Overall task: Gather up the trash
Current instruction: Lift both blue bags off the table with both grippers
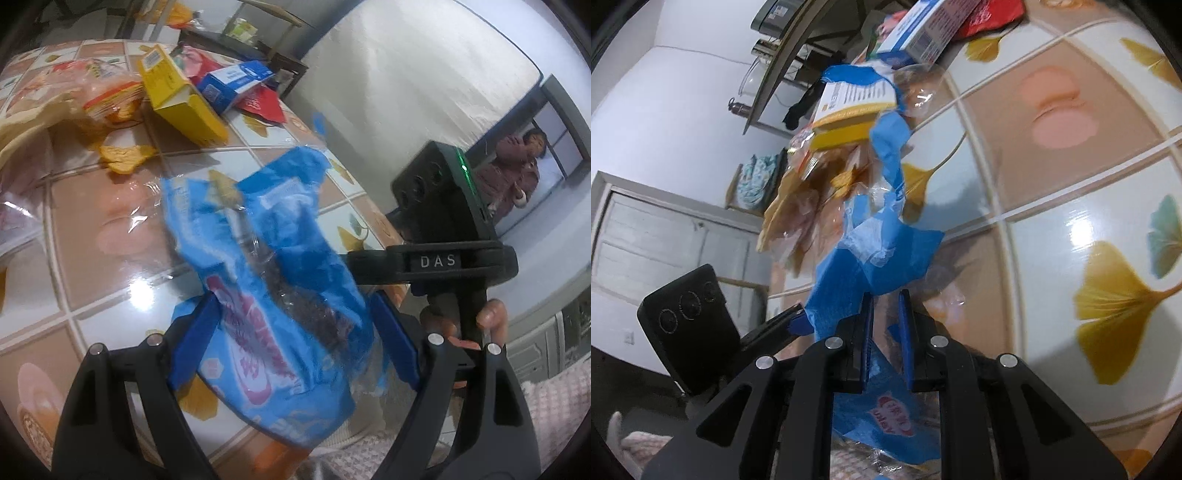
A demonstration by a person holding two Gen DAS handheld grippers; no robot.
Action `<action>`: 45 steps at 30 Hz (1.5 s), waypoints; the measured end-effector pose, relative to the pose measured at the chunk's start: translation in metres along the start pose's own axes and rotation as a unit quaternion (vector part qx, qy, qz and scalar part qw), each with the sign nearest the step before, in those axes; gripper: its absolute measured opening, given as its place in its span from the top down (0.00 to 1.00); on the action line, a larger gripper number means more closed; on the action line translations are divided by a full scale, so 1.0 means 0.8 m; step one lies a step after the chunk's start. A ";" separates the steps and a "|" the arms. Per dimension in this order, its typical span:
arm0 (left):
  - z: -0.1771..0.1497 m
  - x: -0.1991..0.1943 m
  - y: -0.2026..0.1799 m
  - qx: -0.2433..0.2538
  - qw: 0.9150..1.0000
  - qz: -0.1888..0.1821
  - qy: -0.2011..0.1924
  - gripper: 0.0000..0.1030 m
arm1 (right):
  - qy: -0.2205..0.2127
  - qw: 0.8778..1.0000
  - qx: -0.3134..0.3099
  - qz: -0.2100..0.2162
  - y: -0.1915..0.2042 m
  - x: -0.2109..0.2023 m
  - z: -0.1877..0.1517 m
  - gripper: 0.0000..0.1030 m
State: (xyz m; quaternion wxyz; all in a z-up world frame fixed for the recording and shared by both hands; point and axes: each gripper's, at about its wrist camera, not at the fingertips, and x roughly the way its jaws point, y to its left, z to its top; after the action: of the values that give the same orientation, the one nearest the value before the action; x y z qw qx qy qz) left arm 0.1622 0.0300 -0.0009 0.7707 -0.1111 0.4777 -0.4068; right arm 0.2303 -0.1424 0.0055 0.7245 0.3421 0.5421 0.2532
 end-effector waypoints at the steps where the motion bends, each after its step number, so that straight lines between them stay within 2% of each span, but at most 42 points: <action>1: 0.000 0.002 -0.003 0.006 1.000 0.001 0.002 0.23 | 0.009 1.000 0.003 0.010 0.001 0.005 0.000 0.86; 11: 0.005 0.019 -0.018 0.044 0.999 0.020 0.014 0.25 | 0.052 0.996 0.016 0.072 0.006 0.031 -0.003 0.86; 15: 0.008 0.024 -0.019 0.047 0.998 0.038 0.016 0.37 | 0.060 0.994 0.021 0.088 0.007 0.036 -0.003 0.86; 24: 0.008 0.026 -0.021 0.058 0.997 0.048 0.023 0.46 | 0.058 0.992 0.035 0.103 -0.003 0.042 0.003 0.84; 33: 0.007 0.026 -0.020 0.058 0.997 0.045 0.030 0.57 | 0.042 0.993 0.040 0.107 -0.027 0.020 -0.003 0.83; 45: 0.010 0.031 -0.019 0.050 0.997 0.054 0.037 0.72 | 0.020 0.989 0.048 0.136 -0.044 -0.002 -0.009 0.67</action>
State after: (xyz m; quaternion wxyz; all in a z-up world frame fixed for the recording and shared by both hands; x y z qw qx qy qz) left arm 0.1665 0.0006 -0.0039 0.7779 -0.0315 0.4905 -0.3914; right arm 0.2225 -0.1645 -0.0222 0.6549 0.4419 0.5167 0.3298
